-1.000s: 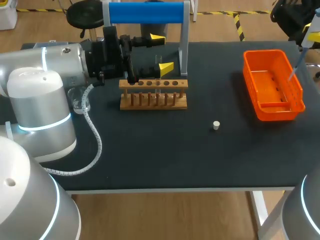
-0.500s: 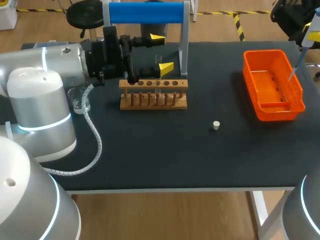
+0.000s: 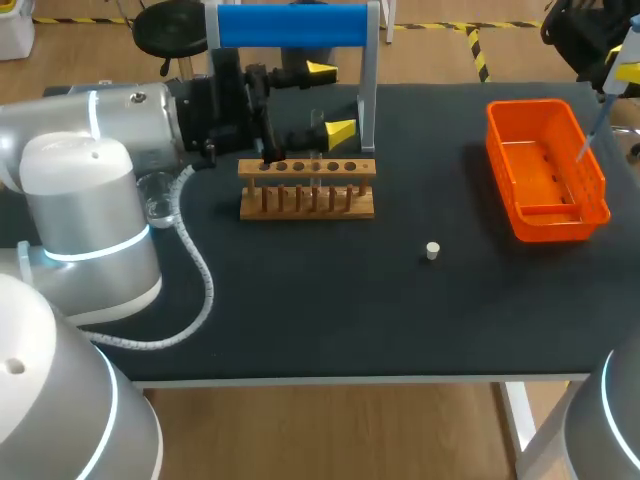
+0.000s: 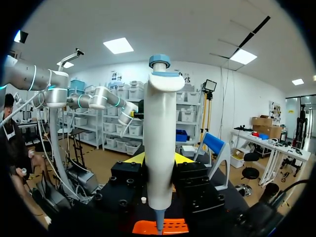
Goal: Invert the test tube, pick up the pipette, mount the tip to pipette, aspirate from beaker and dispense into the tube, eject the tip, return the pipette, and cap with the stopper.
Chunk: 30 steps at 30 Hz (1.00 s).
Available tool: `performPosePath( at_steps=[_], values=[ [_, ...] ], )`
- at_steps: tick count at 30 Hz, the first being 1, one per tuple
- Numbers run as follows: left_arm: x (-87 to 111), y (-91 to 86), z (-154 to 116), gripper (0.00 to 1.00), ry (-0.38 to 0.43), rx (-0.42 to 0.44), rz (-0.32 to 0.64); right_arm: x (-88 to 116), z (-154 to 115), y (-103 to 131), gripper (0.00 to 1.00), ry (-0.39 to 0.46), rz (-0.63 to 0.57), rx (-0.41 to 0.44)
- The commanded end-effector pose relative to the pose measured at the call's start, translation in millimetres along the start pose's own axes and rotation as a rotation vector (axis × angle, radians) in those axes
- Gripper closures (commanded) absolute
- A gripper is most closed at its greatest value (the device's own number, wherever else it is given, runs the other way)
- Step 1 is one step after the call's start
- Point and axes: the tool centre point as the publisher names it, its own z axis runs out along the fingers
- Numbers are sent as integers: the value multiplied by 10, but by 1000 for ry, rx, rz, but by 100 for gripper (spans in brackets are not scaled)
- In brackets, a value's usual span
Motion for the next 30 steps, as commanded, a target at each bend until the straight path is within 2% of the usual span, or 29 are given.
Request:
performPosePath(
  at_steps=[1, 11, 15, 23, 24, 26, 30],
  values=[
    [-37, -41, 505, 0, -24, -3, -7, 2, 0, 9, 100, 0, 0, 3],
    [-109, -253, 1334, 0, -5, -71, -34, 2, 0, 9, 100, 0, 0, 3],
    [-201, -273, 1781, 0, 33, -74, -59, 2, 0, 9, 100, 0, 0, 3],
    [-201, -273, 1781, 0, 33, -74, -59, 2, 0, 9, 100, 0, 0, 3],
    [-201, -273, 1781, 25, 33, -74, -59, 2, 0, 9, 100, 0, 0, 3],
    [-201, -273, 1781, 100, 33, -74, -59, 2, 0, 9, 100, 0, 0, 3],
    [-201, -273, 1781, 100, 33, -74, -59, 2, 0, 9, 100, 0, 0, 3]
  ],
)
